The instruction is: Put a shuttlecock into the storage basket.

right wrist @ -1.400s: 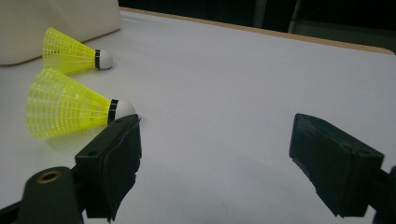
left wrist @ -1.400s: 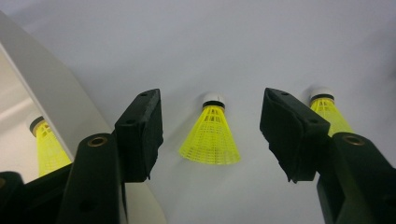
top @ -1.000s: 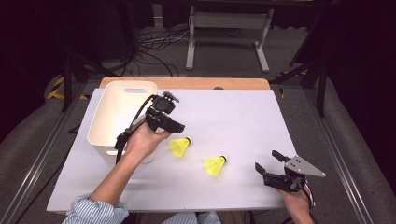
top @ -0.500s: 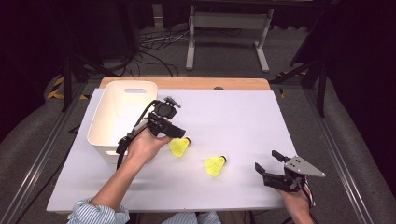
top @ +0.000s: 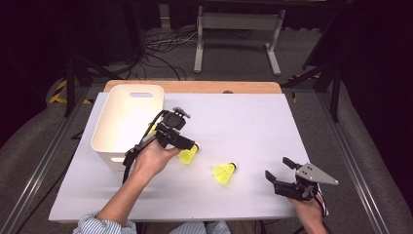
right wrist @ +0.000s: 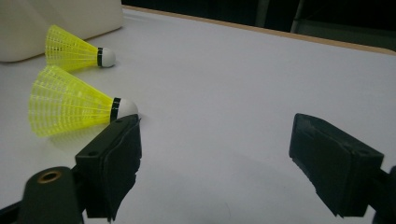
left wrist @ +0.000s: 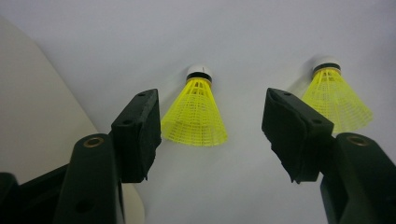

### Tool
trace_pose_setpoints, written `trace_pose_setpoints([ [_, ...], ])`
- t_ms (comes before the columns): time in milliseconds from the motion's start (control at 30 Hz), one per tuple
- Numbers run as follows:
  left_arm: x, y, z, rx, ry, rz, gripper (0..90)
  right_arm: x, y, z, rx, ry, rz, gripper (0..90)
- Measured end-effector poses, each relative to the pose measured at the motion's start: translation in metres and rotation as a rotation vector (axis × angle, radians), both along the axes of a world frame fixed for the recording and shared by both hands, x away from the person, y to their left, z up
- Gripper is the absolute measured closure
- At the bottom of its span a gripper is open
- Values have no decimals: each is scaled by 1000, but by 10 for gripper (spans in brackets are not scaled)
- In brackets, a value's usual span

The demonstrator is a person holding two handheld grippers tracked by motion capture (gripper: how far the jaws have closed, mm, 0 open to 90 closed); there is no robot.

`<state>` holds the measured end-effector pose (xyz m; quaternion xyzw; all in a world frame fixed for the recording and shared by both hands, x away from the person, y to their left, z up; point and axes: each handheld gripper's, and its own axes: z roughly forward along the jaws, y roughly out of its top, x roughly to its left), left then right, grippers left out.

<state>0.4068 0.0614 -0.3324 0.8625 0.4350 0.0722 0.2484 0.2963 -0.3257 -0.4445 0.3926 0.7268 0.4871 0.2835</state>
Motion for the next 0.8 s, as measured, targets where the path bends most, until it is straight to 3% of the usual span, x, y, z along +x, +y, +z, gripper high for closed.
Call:
trace_pose_setpoints([
  [800, -10, -4, -13, 25, 10, 2, 375, 0, 0, 0, 0, 1, 1, 175],
])
